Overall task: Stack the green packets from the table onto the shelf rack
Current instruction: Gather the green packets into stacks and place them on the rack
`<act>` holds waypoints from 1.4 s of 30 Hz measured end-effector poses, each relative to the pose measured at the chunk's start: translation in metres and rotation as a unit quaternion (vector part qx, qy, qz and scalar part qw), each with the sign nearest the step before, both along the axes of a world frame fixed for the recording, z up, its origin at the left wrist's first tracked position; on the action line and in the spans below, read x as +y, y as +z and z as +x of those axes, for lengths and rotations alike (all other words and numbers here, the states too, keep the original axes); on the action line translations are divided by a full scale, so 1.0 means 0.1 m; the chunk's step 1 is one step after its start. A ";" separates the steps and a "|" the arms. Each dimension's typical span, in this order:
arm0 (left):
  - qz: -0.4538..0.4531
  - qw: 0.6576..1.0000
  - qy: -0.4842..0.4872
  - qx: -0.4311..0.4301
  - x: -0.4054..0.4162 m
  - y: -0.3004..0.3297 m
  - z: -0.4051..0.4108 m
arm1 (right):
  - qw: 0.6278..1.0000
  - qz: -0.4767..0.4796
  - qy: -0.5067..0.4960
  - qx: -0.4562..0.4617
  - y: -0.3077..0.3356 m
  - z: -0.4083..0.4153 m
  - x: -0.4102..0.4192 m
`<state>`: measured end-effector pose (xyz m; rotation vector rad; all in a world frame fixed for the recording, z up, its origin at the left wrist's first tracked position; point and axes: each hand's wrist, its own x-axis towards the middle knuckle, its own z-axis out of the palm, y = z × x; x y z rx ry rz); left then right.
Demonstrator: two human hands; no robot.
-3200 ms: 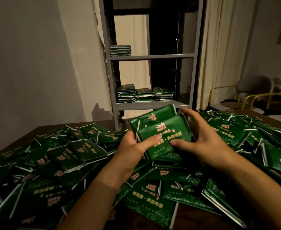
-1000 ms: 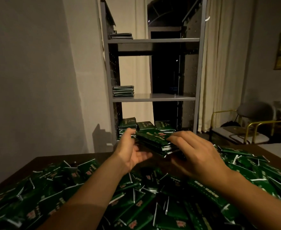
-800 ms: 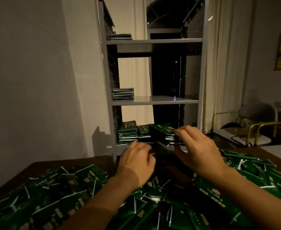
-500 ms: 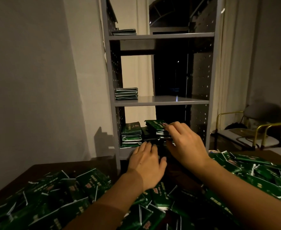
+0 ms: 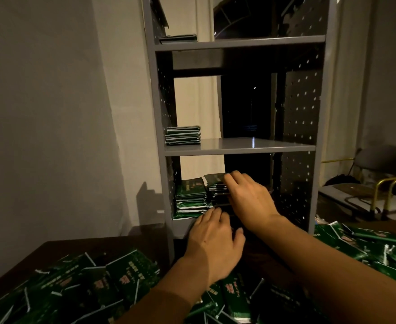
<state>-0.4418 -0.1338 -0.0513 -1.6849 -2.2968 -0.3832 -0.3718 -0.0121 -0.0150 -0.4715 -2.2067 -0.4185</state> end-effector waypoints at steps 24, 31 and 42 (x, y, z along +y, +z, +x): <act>0.057 0.998 -0.004 0.021 0.08 0.10 -0.10 | 0.977 -0.211 0.024 0.001 -0.08 0.13 0.05; 0.022 1.000 0.005 -0.005 -0.13 0.13 0.01 | 0.969 -0.247 -0.007 0.002 -0.03 0.48 -0.12; 0.040 0.999 -0.011 -0.030 -1.03 0.27 0.52 | 0.948 -0.314 0.033 -0.032 0.06 1.28 -0.94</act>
